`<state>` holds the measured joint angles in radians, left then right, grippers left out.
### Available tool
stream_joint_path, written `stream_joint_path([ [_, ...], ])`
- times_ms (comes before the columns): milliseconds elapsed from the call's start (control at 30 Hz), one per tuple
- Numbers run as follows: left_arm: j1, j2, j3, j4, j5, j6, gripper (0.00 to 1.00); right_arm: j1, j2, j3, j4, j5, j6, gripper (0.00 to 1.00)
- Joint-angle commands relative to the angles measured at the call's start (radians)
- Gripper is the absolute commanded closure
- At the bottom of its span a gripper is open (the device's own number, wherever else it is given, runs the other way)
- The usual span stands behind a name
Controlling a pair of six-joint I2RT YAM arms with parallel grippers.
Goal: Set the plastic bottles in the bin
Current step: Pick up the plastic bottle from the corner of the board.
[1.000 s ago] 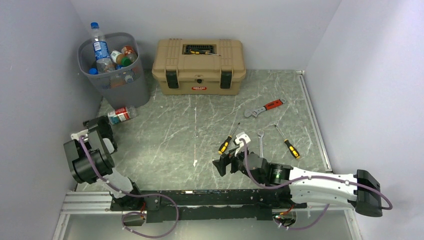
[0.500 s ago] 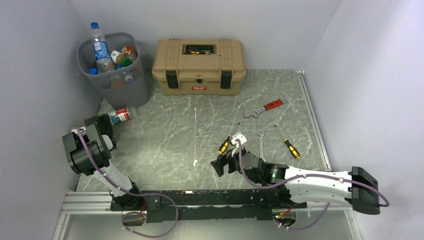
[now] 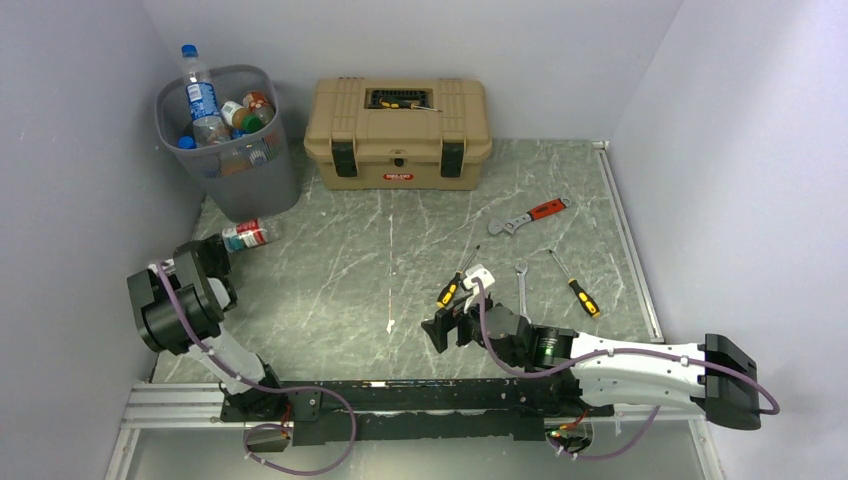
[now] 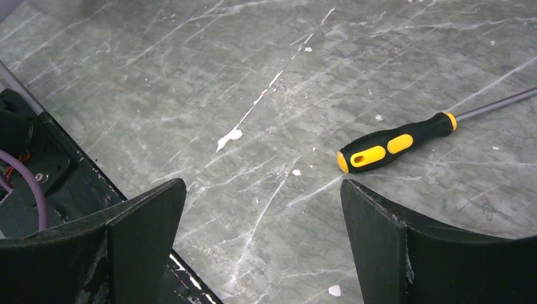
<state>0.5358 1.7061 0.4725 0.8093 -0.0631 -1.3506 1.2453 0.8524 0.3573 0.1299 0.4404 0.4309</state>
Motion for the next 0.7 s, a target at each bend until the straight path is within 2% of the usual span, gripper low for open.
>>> stream_joint_path([
  [0,0.006,-0.130,-0.063,-0.057,0.025,0.005,0.58,0.002,-0.016,0.007,0.048,0.018,-0.019,0.03],
  [133,0.006,-0.313,-0.098,-0.184,0.046,0.016,0.60,0.002,-0.024,0.005,0.053,0.021,-0.023,0.03],
  [267,-0.003,-0.559,-0.082,-0.468,0.094,0.116,0.60,0.002,-0.041,-0.010,0.082,0.047,-0.030,0.03],
  [367,-0.024,-0.715,-0.093,-0.579,0.142,0.176,0.61,0.002,-0.045,-0.005,0.097,0.074,-0.028,0.03],
  [433,-0.053,-0.751,-0.068,-0.650,0.200,0.212,0.62,0.000,-0.044,0.007,0.102,0.065,-0.025,0.03],
  [667,-0.259,-0.821,0.041,-0.781,0.325,0.378,0.62,0.000,-0.042,0.090,0.015,0.019,-0.025,0.03],
])
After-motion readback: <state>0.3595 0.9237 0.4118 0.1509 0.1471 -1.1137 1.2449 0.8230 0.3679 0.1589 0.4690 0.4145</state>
